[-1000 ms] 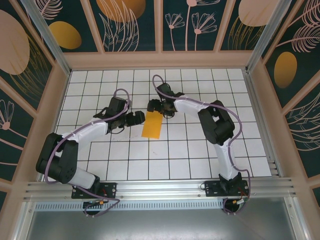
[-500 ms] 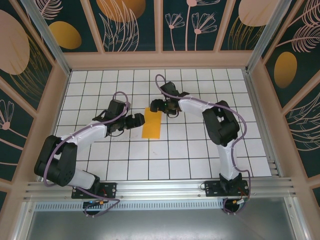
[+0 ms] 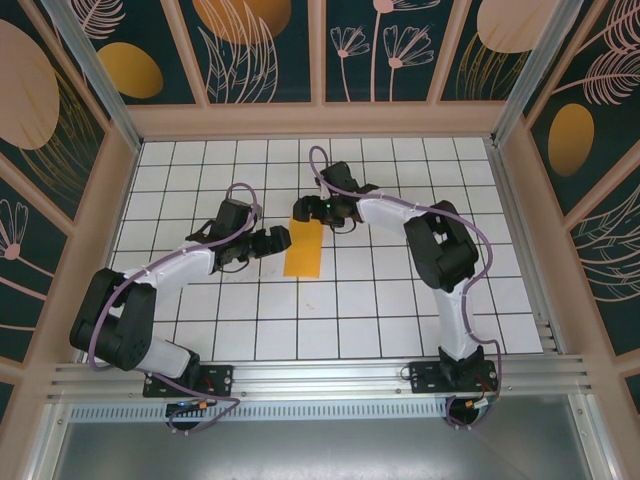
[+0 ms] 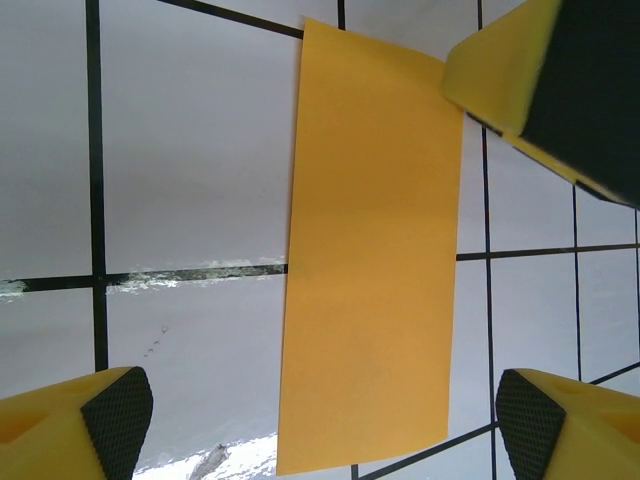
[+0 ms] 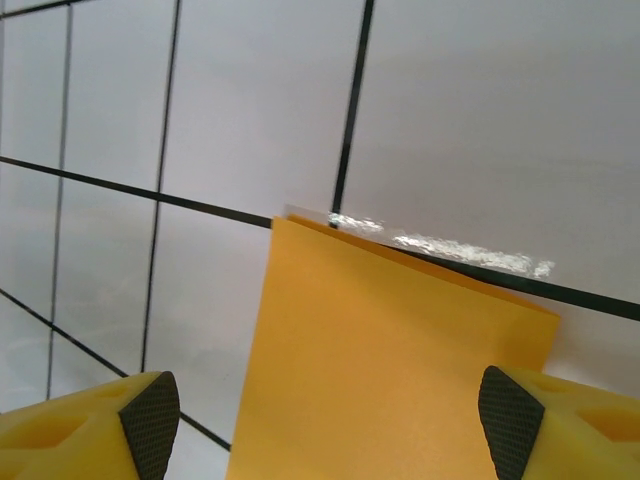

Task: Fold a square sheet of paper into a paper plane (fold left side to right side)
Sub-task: Third fold the triangle at the center of the table.

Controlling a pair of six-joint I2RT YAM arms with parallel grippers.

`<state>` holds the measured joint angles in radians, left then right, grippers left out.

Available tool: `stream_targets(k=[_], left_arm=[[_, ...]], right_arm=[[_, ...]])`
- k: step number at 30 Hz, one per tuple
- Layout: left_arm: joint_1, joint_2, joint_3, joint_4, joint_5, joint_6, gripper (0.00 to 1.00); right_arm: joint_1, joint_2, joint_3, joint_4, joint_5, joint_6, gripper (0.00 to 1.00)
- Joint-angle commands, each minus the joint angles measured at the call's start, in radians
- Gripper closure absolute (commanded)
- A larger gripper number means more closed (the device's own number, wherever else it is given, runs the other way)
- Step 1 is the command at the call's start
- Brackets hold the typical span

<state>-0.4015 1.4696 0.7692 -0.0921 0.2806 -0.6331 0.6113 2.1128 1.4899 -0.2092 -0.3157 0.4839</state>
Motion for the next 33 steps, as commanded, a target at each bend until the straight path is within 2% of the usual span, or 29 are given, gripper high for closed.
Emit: stream_targets(k=[1,7,15,21,33], left_arm=[[0.003,0.008,-0.007,0.011,0.009,-0.002,0.08],[0.003,0.031,-0.005,0.019,0.049,-0.002,0.09],[0.003,0.109,0.007,0.086,0.171,-0.027,0.22],[0.003,0.169,0.037,0.094,0.179,-0.032,0.22],[0.003,0.275,0.069,0.141,0.242,-0.041,0.29]], right_arm=[[0.007,0.047,0.023,-0.038,0.011,-0.004,0.19],[0.007,0.076,0.041,-0.094,0.055,-0.022,0.19],[0.002,0.076,0.02,-0.098,0.057,-0.044,0.19],[0.002,0.075,0.012,-0.083,0.036,-0.041,0.19],[0.004,0.066,0.006,-0.075,0.017,-0.045,0.19]])
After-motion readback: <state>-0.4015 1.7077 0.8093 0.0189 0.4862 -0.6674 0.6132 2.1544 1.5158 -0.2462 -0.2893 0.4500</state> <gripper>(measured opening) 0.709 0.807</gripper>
